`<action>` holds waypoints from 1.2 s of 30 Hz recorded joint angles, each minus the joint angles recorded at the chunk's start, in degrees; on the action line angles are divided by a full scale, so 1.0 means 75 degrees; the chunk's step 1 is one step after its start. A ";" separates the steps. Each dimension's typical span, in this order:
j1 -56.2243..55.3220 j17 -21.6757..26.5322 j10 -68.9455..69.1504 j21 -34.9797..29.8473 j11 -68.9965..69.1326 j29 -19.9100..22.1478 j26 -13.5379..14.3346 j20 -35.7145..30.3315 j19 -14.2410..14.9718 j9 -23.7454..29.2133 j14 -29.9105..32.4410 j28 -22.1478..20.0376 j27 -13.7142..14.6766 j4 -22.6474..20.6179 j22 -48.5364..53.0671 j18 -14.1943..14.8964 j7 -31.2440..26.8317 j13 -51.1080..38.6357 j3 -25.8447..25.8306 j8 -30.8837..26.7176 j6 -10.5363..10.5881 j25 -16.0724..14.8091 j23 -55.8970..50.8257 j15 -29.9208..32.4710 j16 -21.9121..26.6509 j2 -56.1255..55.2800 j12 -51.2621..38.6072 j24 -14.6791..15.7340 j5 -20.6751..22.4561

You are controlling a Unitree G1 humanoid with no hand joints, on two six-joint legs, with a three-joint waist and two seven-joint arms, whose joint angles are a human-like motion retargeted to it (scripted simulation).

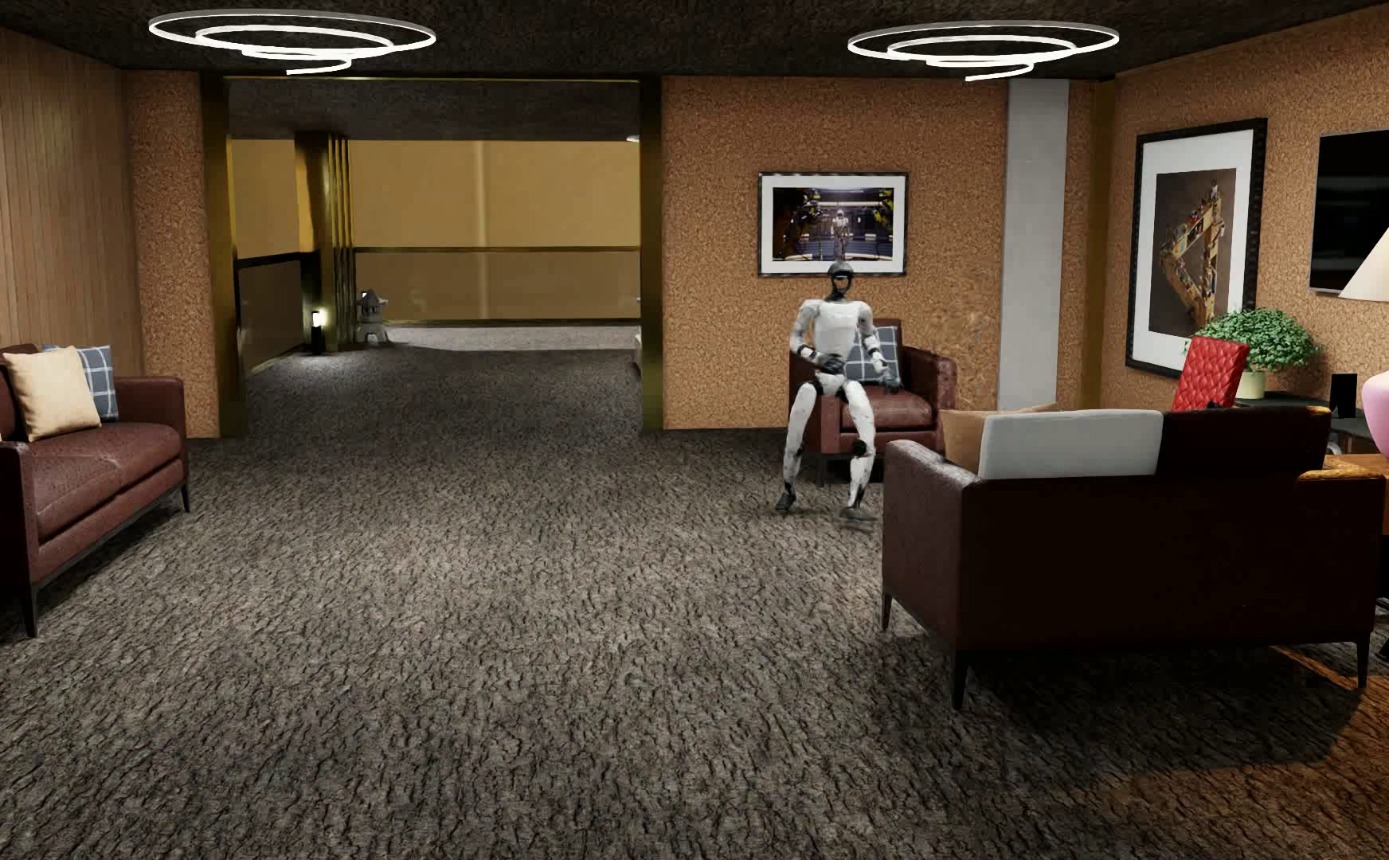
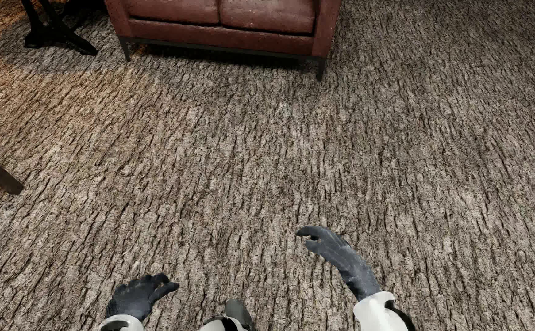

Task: Go to the chair

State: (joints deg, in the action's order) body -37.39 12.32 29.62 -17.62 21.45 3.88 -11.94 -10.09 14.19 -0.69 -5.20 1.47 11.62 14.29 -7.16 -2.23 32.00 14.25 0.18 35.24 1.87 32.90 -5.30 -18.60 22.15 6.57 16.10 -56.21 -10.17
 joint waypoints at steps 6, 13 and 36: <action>0.1546 -0.0863 0.0561 0.1028 0.6628 0.0453 0.0195 0.1412 -0.0967 0.0239 -0.1111 0.0100 -0.0443 -0.1680 -0.0001 -0.1587 -0.0737 0.0820 -0.0035 -0.2347 -0.0364 0.2012 0.0840 0.2207 -0.1234 -0.2377 0.0600 -0.0609 -0.1717; 0.3215 -0.1026 -0.0416 0.2496 0.2436 0.0103 0.0777 -0.0429 -0.0278 0.0198 -0.1635 0.0512 -0.0876 -0.3067 -0.0957 -0.0700 -0.4321 0.1956 -0.0579 -0.3810 -0.0529 0.1483 0.1128 0.1265 -0.1860 -0.4632 -0.1051 0.0230 -0.1433; 0.2477 -0.0601 -0.0587 0.2773 0.0248 -0.0077 -0.1150 -0.0497 -0.1062 0.0010 -0.1220 0.0230 -0.2900 -0.1305 -0.4832 -0.0911 -0.0305 -0.0134 0.0050 -0.0513 -0.0208 0.0557 0.5927 -0.0607 -0.1428 -0.1345 -0.0123 0.2391 0.0235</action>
State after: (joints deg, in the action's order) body -18.81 7.82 25.21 3.18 23.31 3.30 -20.57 -13.82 6.23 -0.62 -14.35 3.20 -10.13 4.50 -43.40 -9.06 29.72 13.25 0.55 31.39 0.31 37.08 39.15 -23.15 11.44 -3.52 15.18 -38.28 -8.41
